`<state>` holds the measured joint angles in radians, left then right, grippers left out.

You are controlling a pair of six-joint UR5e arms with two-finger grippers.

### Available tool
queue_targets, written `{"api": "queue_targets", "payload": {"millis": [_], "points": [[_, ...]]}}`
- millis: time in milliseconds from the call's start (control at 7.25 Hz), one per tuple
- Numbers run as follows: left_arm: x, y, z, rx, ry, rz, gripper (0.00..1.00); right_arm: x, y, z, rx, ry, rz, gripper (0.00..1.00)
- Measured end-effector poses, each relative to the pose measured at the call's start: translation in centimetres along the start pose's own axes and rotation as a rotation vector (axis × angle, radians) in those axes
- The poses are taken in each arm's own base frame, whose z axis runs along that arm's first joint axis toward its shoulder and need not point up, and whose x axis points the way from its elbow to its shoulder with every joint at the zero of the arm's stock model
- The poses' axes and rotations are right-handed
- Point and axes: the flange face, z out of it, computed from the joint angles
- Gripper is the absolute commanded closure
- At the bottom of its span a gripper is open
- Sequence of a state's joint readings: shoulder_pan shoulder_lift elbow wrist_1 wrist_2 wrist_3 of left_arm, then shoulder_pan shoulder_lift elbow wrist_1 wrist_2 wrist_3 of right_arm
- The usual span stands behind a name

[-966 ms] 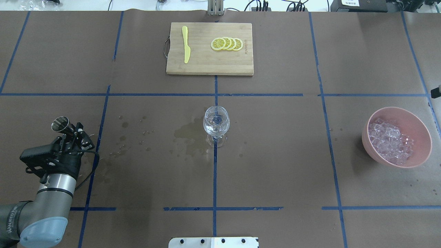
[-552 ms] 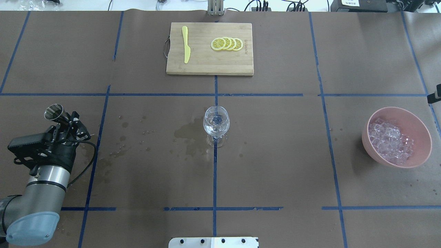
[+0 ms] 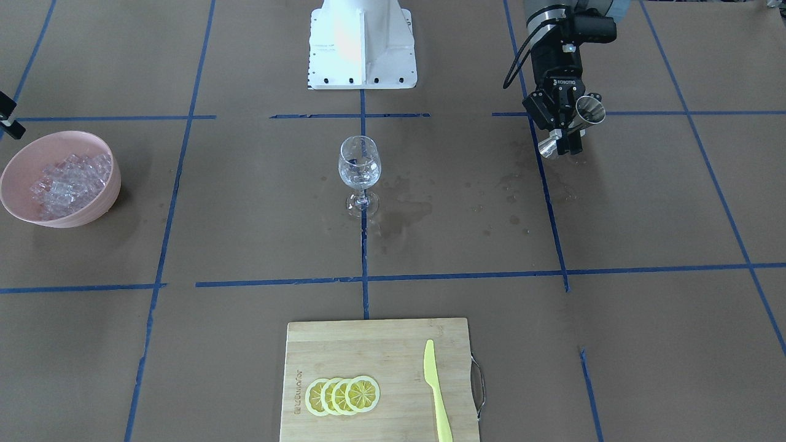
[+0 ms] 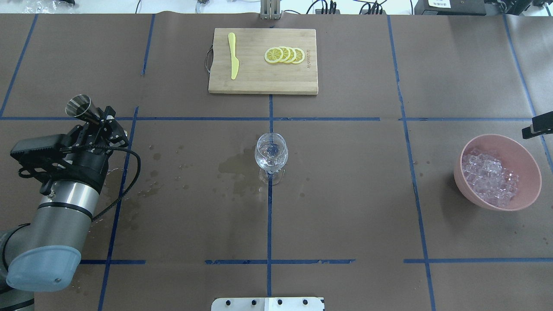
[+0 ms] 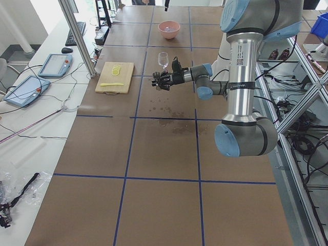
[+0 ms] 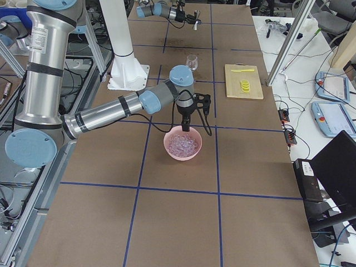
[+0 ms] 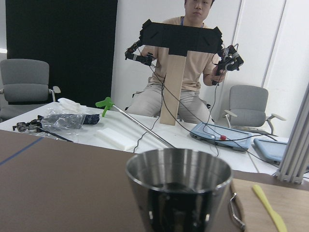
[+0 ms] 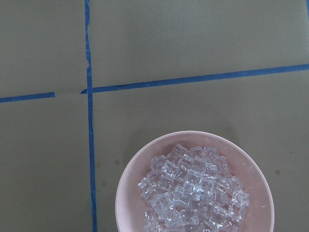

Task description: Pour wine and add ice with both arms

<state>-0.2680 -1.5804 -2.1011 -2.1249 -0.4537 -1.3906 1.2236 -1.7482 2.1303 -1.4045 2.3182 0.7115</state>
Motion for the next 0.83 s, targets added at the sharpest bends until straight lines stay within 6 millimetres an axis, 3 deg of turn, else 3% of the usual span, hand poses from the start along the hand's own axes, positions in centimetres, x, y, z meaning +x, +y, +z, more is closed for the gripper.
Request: {"api": "queue_targets", "payload": {"millis": [414,828], "points": [[2.6,-2.3,0.9,0.050,0.071,0.107,1.00,0.0,0.0,1.5,-0.007,0.030,-0.006,0.00],[6.6,-1.0,2.0,0.061,0.100,0.146,1.00,-0.5,0.3,3.6,-0.012,0.081,-0.021,0.00]]}}
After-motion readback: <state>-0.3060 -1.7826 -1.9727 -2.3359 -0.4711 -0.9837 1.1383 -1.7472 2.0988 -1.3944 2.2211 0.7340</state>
